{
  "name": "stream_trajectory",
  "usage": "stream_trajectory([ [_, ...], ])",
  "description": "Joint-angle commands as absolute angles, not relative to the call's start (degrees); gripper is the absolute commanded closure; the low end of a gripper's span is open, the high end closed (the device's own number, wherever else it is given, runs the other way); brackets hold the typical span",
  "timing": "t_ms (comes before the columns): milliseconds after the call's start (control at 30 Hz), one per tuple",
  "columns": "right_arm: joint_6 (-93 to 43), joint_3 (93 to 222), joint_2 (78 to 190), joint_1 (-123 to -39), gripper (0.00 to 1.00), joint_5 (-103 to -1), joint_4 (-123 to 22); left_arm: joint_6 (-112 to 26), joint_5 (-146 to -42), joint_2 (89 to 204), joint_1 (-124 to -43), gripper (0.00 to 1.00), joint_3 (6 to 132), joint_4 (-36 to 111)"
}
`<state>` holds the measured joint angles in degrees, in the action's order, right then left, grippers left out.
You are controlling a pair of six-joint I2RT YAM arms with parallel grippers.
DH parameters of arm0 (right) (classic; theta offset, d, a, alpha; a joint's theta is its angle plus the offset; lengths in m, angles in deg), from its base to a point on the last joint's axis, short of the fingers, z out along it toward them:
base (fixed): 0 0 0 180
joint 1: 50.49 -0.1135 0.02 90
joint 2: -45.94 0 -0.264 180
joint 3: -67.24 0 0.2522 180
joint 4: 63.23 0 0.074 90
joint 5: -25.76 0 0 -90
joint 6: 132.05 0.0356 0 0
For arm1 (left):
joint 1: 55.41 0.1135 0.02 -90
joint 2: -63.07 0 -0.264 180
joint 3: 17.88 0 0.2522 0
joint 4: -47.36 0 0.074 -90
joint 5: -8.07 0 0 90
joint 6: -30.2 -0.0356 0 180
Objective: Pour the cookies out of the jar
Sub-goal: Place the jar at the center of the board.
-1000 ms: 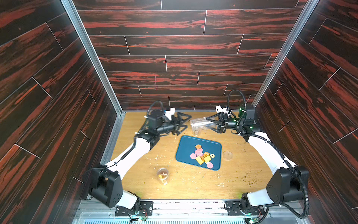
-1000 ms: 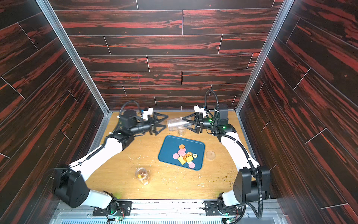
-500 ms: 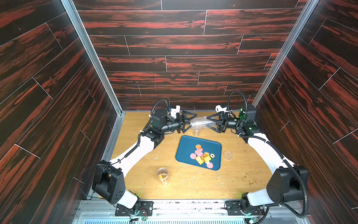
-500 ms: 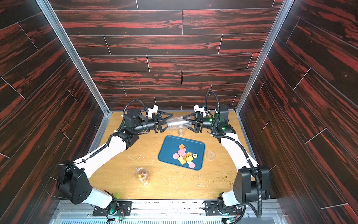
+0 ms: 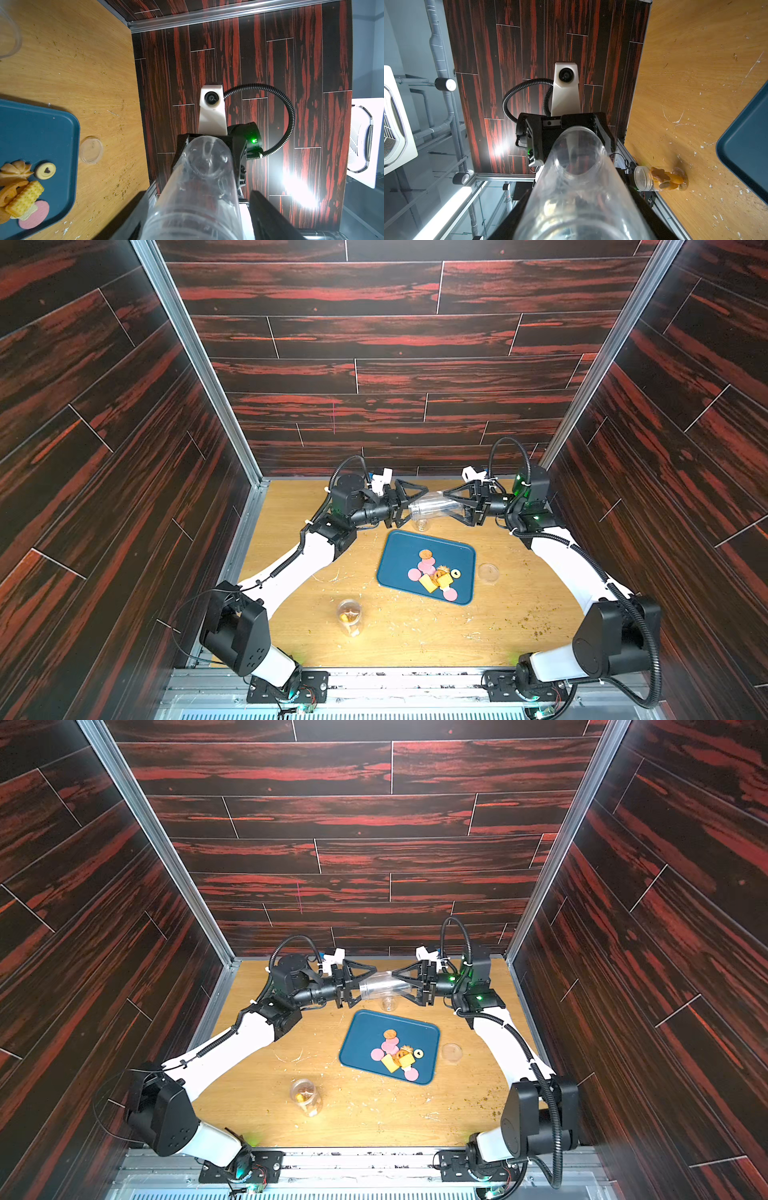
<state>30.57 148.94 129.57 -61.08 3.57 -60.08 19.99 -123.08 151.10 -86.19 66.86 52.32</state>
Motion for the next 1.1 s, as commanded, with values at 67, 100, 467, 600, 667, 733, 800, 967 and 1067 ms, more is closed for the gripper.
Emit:
stream_trajectory([
  [67,30.96,148.11,127.08,-61.26,0.46,2.81,-60.83,20.46,-123.76,150.52,-86.7,0.25,68.02,54.35],
  [100,30.83,148.04,127.03,-61.21,0.46,2.62,-60.74,20.49,-123.9,150.49,-86.7,0.26,67.95,54.19],
  [467,30.99,147.89,127.29,-61.29,0.45,1.73,-60.86,19.11,-125.18,150.56,-86.7,0.29,68.76,52.37],
  [600,30.79,147.66,127.41,-61.28,0.44,1.11,-60.78,19.09,-125.5,150.86,-86.7,0.29,68.57,52.04],
  [667,30.6,147.58,127.48,-61.23,0.44,0.63,-60.8,19.13,-126.11,150.94,-86.7,0.23,68.85,52.24],
  [733,30.67,147.47,127.76,-61.24,0.44,0.4,-60.9,19.04,-126.3,150.87,-86.7,0.19,68.89,51.97],
  [800,30.7,147.44,127.94,-61.23,0.44,0.23,-61.11,18.96,-126.9,150.88,-86.7,0.18,69.26,51.97],
  [967,31.42,147.58,128.63,-61.69,0.43,0.07,-62.16,18.76,-127.12,150.63,-86.7,0.22,68.72,51.58],
  [1067,31.78,147.45,128.9,-61.96,0.43,0.36,-62.82,18.42,-126.86,150.26,-86.7,0.25,68.24,51.22],
])
